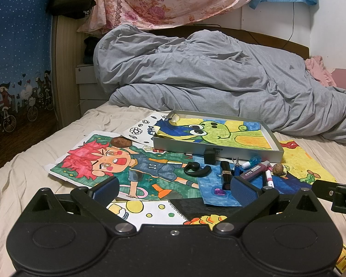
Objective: Organize rigid objects
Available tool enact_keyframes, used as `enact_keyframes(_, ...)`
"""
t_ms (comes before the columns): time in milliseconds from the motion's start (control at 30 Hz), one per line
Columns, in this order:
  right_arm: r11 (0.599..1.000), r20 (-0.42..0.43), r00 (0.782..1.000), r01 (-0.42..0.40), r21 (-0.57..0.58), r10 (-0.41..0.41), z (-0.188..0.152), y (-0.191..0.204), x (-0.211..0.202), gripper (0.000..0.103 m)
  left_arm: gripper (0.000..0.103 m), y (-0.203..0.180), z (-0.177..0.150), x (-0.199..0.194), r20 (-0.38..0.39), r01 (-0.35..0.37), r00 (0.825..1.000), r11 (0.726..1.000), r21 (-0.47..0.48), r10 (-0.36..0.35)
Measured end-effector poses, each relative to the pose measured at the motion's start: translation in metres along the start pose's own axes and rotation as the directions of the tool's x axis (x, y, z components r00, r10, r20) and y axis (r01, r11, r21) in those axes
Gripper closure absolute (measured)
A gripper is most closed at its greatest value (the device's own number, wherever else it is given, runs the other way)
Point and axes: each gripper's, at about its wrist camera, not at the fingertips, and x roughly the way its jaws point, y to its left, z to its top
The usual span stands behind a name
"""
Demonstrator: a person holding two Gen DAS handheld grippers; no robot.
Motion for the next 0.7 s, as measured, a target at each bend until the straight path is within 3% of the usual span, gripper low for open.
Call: enact_keyframes(700,1.000,-0.036,0.999,0.002,0.010,-0.002,0.006,-0.002,0.009,0.000,0.001,0.002,0.001,0.010,-0.039,0.012,0.999,1.000,-0.016,-0.013)
